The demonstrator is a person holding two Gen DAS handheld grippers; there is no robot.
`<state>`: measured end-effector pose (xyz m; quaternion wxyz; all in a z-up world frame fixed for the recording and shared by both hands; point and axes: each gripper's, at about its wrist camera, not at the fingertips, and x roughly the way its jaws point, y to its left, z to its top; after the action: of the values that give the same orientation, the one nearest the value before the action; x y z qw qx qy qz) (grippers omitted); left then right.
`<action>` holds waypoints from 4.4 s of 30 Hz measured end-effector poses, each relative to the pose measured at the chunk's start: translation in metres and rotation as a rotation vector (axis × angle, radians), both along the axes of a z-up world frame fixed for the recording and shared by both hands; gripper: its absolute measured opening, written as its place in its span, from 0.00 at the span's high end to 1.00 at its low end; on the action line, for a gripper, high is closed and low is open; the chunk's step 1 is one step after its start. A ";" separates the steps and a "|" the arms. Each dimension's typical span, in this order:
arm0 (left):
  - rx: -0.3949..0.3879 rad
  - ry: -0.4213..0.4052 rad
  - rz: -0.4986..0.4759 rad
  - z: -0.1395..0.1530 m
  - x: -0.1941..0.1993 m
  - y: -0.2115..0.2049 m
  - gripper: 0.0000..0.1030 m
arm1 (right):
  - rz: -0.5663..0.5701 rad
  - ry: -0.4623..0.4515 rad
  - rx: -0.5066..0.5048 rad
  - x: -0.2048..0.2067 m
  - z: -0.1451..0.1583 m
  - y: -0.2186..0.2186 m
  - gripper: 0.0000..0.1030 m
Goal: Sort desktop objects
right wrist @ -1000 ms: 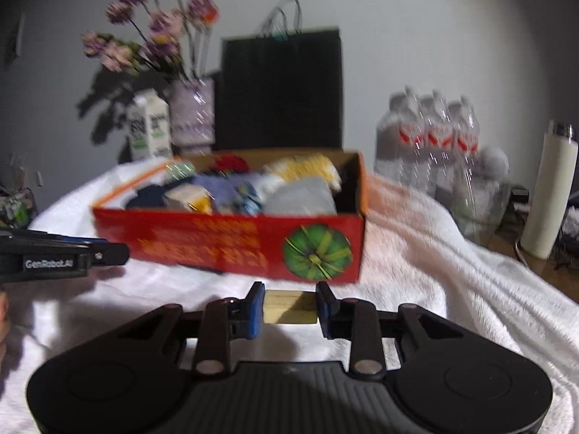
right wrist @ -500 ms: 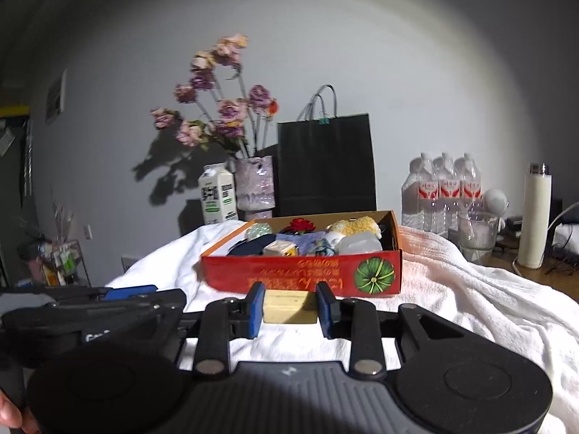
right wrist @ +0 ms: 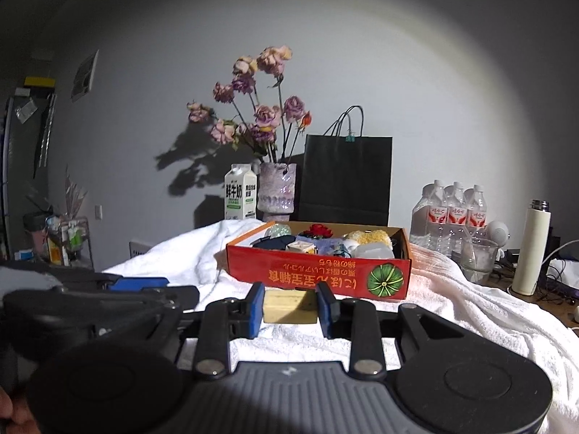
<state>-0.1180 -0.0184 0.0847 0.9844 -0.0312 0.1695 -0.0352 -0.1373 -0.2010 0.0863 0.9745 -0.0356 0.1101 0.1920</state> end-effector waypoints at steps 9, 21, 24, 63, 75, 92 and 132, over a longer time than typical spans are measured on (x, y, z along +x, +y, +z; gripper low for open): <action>-0.100 0.034 -0.047 0.052 0.129 0.063 0.73 | -0.045 0.052 0.104 0.108 0.049 -0.044 0.72; -0.036 0.358 0.040 0.025 0.369 0.088 0.74 | -0.105 0.405 0.055 0.364 0.059 -0.045 0.72; -0.023 0.394 0.058 0.013 0.392 0.091 0.74 | -0.135 0.480 0.004 0.402 0.042 -0.041 0.72; 0.051 0.284 0.054 0.043 0.210 0.014 0.00 | -0.079 0.286 -0.028 0.233 0.051 -0.003 0.11; 0.118 0.089 0.041 0.021 0.053 -0.006 0.00 | -0.052 0.168 -0.008 0.074 0.033 -0.020 0.02; 0.060 0.219 0.066 -0.051 0.017 0.011 0.00 | -0.136 0.226 -0.065 0.029 -0.035 -0.028 0.00; 0.045 0.349 0.059 -0.077 0.124 0.020 0.00 | -0.157 0.434 -0.027 0.148 -0.080 -0.007 0.00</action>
<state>0.0055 0.0017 0.0079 0.9412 -0.0197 0.3374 0.0036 0.0111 -0.2084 0.0066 0.9394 0.0019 0.3221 0.1173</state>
